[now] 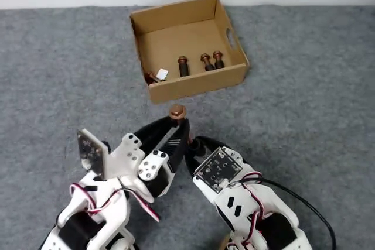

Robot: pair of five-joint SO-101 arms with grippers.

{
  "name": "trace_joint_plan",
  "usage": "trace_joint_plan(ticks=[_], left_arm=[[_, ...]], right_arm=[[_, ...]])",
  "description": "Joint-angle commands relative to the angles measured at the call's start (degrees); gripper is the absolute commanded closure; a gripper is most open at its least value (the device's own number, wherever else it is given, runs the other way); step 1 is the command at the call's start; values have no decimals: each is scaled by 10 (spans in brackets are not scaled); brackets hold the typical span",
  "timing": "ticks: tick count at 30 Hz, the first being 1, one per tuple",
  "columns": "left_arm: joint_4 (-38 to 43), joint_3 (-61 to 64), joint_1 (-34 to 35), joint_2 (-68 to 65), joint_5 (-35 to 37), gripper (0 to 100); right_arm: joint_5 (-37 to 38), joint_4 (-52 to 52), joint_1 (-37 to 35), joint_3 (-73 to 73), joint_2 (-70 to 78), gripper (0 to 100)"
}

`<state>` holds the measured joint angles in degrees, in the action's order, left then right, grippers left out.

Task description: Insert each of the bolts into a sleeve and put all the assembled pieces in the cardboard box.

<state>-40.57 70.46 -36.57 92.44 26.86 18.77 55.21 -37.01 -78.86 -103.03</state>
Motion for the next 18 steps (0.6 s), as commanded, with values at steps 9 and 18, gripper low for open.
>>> trace_joint_plan(ticks=[9,18], left_arm=[[3,39,-3,6,24,993],[89,83,-2,6,22,993]], right_arm=[[5,-16,-5,10,-7,991],[4,-16,-5,10,-7,991]])
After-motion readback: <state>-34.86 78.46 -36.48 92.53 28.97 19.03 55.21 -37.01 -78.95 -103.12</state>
